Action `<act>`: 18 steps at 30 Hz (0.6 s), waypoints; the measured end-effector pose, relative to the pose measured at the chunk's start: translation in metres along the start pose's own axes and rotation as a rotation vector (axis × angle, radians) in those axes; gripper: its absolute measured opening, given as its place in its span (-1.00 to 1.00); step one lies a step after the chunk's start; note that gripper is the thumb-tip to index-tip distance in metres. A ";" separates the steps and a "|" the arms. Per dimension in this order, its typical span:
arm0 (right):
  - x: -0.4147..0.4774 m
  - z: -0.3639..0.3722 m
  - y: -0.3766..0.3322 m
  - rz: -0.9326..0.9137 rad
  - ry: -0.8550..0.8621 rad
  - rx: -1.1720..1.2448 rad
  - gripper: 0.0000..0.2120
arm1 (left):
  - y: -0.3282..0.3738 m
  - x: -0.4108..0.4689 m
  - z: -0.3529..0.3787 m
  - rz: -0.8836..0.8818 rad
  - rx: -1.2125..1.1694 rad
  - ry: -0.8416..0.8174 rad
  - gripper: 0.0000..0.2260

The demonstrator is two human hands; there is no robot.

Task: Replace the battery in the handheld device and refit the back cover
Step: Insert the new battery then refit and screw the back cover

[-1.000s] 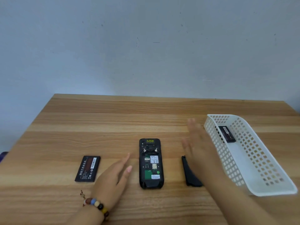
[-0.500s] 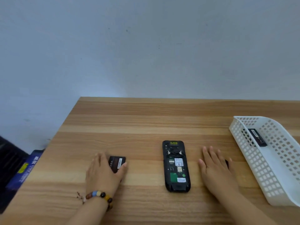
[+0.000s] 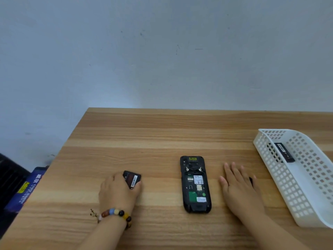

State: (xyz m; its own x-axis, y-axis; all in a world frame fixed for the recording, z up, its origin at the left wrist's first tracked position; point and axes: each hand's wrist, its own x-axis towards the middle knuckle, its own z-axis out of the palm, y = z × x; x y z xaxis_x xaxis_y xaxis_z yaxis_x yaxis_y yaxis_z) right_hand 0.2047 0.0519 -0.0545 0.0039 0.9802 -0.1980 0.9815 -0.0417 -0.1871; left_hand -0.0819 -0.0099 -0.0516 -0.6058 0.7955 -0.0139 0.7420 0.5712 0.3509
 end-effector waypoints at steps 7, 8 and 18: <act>0.002 0.003 0.002 -0.008 -0.006 -0.006 -0.46 | 0.013 0.003 -0.001 0.088 -0.203 -0.002 -0.53; 0.002 0.003 0.002 -0.008 -0.006 -0.006 -0.46 | 0.016 0.005 -0.002 0.086 -0.263 -0.007 -0.52; 0.002 0.001 0.003 -0.012 -0.013 -0.003 -0.45 | 0.071 -0.010 -0.009 -0.006 -1.112 -0.298 -0.93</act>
State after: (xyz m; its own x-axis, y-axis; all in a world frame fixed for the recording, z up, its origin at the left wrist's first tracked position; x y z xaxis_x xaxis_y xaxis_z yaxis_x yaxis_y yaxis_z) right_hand 0.2070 0.0535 -0.0566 -0.0099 0.9780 -0.2086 0.9821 -0.0298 -0.1861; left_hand -0.0258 0.0208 -0.0182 -0.4066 0.8941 -0.1875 -0.0138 0.1992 0.9799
